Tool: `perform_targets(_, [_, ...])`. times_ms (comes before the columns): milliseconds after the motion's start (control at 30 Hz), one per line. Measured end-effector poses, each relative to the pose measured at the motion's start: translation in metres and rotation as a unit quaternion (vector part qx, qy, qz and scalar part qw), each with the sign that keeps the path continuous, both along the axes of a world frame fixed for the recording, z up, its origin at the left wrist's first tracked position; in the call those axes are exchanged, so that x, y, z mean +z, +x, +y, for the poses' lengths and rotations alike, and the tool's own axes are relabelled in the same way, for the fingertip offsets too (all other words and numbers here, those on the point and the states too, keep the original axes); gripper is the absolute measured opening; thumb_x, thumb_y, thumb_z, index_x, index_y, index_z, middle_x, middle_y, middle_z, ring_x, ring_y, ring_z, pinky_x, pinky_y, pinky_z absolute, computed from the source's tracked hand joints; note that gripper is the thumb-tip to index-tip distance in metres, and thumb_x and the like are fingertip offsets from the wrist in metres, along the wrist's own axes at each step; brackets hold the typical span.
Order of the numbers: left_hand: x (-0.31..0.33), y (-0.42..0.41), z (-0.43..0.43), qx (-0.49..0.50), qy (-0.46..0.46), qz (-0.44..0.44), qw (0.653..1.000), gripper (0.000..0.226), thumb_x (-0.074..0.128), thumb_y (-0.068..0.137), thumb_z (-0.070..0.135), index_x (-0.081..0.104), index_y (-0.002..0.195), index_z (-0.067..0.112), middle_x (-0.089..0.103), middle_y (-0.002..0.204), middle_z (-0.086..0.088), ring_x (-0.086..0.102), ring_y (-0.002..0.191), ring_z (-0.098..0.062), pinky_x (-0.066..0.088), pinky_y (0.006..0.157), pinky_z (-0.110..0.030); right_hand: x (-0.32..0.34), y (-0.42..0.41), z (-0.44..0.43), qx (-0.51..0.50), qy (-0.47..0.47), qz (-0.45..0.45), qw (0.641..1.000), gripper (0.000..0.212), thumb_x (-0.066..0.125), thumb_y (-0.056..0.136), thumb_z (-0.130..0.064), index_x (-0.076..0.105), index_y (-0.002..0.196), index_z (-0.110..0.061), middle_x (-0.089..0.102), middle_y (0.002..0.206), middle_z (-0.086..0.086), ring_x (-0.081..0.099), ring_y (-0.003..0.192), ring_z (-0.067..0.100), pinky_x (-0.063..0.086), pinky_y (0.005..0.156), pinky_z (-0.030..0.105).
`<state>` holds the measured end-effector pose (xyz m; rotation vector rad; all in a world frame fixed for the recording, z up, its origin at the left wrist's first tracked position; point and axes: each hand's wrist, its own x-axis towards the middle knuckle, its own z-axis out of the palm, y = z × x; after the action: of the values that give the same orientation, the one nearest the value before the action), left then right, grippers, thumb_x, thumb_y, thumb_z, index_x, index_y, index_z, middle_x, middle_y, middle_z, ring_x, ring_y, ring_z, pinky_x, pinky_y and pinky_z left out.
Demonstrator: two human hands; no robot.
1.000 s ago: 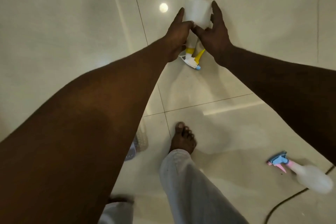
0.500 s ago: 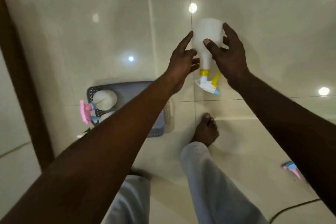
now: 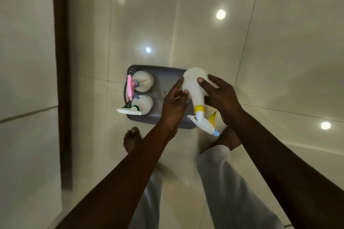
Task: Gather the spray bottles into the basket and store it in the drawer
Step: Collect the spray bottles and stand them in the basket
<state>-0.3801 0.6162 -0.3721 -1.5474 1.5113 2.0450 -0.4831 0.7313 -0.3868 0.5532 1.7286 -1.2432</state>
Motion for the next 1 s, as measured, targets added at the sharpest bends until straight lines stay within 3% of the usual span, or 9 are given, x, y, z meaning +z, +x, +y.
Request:
perform_targets(167, [-0.019, 0.039, -0.025, 0.050, -0.018, -0.062, 0.997, 0.044, 0.061, 0.105, 0.016, 0.057, 0.149, 0.015, 0.066, 0.141, -0.015, 0.066, 0.127, -0.033, 0.058, 0.104, -0.044, -0.012, 0.018, -0.032, 0.022, 0.009, -0.095, 0.995, 0.046, 0.086, 0.084, -0.048, 0.078, 0.116, -0.016, 0.078, 0.114, 0.015, 0.080, 0.094, 0.033, 0.067, 0.081, 0.044])
perform_targets(333, [-0.044, 0.056, -0.033, 0.140, 0.027, -0.063, 0.988, 0.046, 0.064, 0.104, 0.015, 0.057, 0.149, 0.011, 0.068, 0.138, -0.014, 0.067, 0.127, -0.032, 0.055, 0.108, -0.053, -0.038, 0.016, -0.066, 0.086, 0.072, -0.137, 0.984, 0.043, 0.087, 0.081, -0.053, 0.069, 0.090, -0.014, 0.067, 0.071, 0.005, 0.066, 0.046, 0.015, 0.053, 0.049, 0.024])
perform_targets(400, [-0.054, 0.058, -0.035, 0.179, 0.057, -0.046, 0.981, 0.038, 0.062, 0.105, 0.014, 0.063, 0.142, 0.013, 0.071, 0.134, -0.012, 0.069, 0.125, -0.031, 0.055, 0.108, -0.053, -0.051, 0.014, -0.080, 0.118, 0.081, -0.150, 0.978, 0.048, 0.084, 0.084, -0.055, 0.068, 0.098, -0.012, 0.063, 0.069, 0.005, 0.061, 0.040, 0.013, 0.047, 0.043, 0.021])
perform_targets(533, [-0.080, 0.055, -0.042, 0.240, 0.075, -0.027, 0.967, 0.019, 0.059, 0.106, 0.011, 0.071, 0.119, 0.019, 0.076, 0.116, -0.010, 0.069, 0.123, -0.038, 0.052, 0.111, -0.057, -0.072, 0.012, -0.105, 0.135, 0.066, -0.169, 0.974, 0.064, 0.080, 0.090, -0.047, 0.066, 0.133, -0.001, 0.067, 0.093, 0.012, 0.063, 0.063, 0.022, 0.050, 0.053, 0.030])
perform_targets(600, [-0.092, 0.054, -0.044, 0.257, 0.081, -0.021, 0.963, 0.026, 0.060, 0.105, 0.010, 0.068, 0.130, 0.009, 0.074, 0.125, -0.016, 0.065, 0.129, -0.042, 0.052, 0.112, -0.054, -0.082, 0.010, -0.116, 0.144, 0.071, -0.158, 0.974, 0.058, 0.081, 0.090, -0.044, 0.069, 0.128, -0.002, 0.068, 0.093, 0.013, 0.063, 0.059, 0.021, 0.050, 0.050, 0.030])
perform_targets(700, [-0.109, 0.055, -0.051, 0.257, 0.089, -0.025, 0.962, 0.035, 0.062, 0.104, 0.014, 0.064, 0.139, 0.009, 0.073, 0.132, -0.016, 0.068, 0.126, -0.036, 0.054, 0.111, -0.052, -0.092, 0.008, -0.128, 0.161, 0.086, -0.163, 0.970, 0.037, 0.081, 0.091, -0.042, 0.069, 0.100, -0.009, 0.068, 0.086, 0.012, 0.067, 0.051, 0.020, 0.057, 0.045, 0.029])
perform_targets(800, [-0.122, 0.054, -0.057, 0.252, 0.084, -0.031, 0.964, 0.035, 0.066, 0.101, 0.020, 0.068, 0.135, 0.011, 0.076, 0.126, -0.013, 0.070, 0.122, -0.033, 0.054, 0.110, -0.054, -0.100, 0.007, -0.138, 0.160, 0.090, -0.163, 0.969, 0.029, 0.079, 0.094, -0.035, 0.065, 0.096, -0.010, 0.067, 0.093, 0.014, 0.066, 0.065, 0.023, 0.058, 0.044, 0.031])
perform_targets(933, [-0.134, 0.050, -0.065, 0.243, 0.082, -0.031, 0.966, 0.031, 0.065, 0.099, 0.029, 0.072, 0.127, 0.018, 0.077, 0.124, -0.010, 0.071, 0.121, -0.030, 0.054, 0.110, -0.054, -0.111, 0.006, -0.145, 0.173, 0.097, -0.160, 0.967, 0.055, 0.077, 0.095, -0.038, 0.063, 0.135, -0.003, 0.068, 0.126, 0.023, 0.067, 0.096, 0.031, 0.062, 0.081, 0.046])
perform_targets(1000, [-0.139, 0.046, -0.068, 0.241, 0.078, -0.035, 0.967, 0.030, 0.064, 0.099, 0.031, 0.073, 0.125, 0.021, 0.079, 0.118, -0.005, 0.073, 0.116, -0.026, 0.056, 0.108, -0.050, -0.114, 0.005, -0.149, 0.169, 0.085, -0.173, 0.967, 0.059, 0.076, 0.096, -0.039, 0.060, 0.142, -0.005, 0.066, 0.132, 0.024, 0.066, 0.095, 0.032, 0.063, 0.078, 0.048])
